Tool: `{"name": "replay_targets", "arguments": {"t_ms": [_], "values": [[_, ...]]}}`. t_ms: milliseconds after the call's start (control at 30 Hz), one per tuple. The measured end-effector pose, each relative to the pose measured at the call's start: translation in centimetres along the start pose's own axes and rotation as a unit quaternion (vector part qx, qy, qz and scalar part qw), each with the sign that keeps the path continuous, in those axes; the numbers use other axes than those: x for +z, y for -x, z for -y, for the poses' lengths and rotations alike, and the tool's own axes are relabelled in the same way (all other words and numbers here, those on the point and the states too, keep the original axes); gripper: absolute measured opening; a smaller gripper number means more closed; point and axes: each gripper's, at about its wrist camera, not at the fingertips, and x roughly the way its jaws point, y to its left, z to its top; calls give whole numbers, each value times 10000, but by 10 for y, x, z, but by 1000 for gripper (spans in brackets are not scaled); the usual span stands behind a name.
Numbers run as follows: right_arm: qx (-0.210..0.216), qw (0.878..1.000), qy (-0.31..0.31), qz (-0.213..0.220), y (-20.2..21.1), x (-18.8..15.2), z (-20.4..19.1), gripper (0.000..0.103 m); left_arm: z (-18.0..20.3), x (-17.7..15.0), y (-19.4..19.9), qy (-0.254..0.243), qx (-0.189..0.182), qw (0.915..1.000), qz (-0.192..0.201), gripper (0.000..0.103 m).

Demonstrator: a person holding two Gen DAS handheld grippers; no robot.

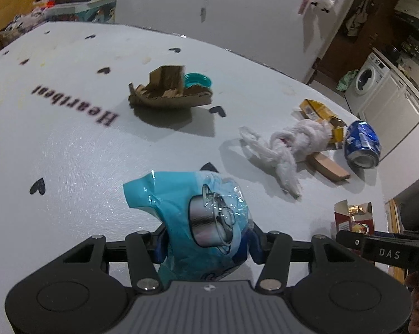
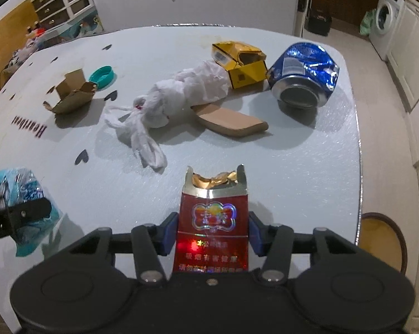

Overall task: Collect trash
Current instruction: 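Grasp the teal bag with the left tool while the right tool grasps the red cigarette pack, then carry the teal bag and red cigarette pack off the table to above the bin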

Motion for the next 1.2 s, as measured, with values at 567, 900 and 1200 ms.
{"name": "replay_targets", "arguments": {"t_ms": [567,900,1200], "values": [[115,9993,33,364,54,-37,22,52,46,-29,39,-403,-6,9992,70,54],[187,9984,63,535,78,-51,50,52,88,-43,49,-585,-61,9982,119,54],[242,9984,-20,513,90,-57,99,52,142,-55,49,-655,-78,9978,72,54]]}}
